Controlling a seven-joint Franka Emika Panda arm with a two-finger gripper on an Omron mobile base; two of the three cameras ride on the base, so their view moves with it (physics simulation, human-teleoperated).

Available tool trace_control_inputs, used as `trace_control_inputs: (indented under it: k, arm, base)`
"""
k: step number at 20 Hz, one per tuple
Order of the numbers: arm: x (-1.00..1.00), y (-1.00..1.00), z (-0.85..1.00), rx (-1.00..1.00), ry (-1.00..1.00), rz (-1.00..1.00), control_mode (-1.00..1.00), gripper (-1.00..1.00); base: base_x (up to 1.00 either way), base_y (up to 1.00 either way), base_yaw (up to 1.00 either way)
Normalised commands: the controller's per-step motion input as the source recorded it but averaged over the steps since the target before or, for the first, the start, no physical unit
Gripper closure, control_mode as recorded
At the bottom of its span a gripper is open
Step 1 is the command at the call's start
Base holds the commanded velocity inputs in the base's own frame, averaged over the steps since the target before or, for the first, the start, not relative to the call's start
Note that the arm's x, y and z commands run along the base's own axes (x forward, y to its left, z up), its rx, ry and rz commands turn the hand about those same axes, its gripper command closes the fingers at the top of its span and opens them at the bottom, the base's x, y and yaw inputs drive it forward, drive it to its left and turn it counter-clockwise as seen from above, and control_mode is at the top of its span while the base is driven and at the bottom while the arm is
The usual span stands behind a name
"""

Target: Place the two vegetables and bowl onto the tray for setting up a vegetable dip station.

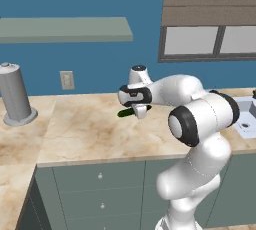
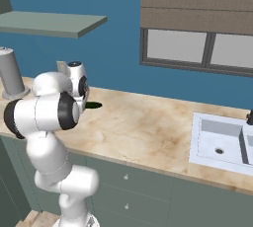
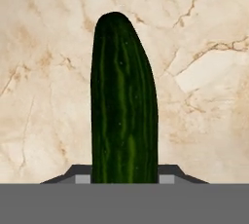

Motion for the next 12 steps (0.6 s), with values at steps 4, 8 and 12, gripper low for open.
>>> trace_control_inputs:
  k: [4,8,12]
  arm:
    - [-0.71,-0.25,0.19,0.01,0.00,-0.17,-1.00,1.00]
    - [-0.35,-0.20,0.13,0.02,0.00,-0.11,-1.00,1.00]
    - [0.00,0.00,0.00,0.00,-0.01,0.00,-1.00,1.00]
  base:
    - [0.00,0.00,0.00]
    - [0.00,0.00,0.00]
    - [0.00,0.00,0.00]
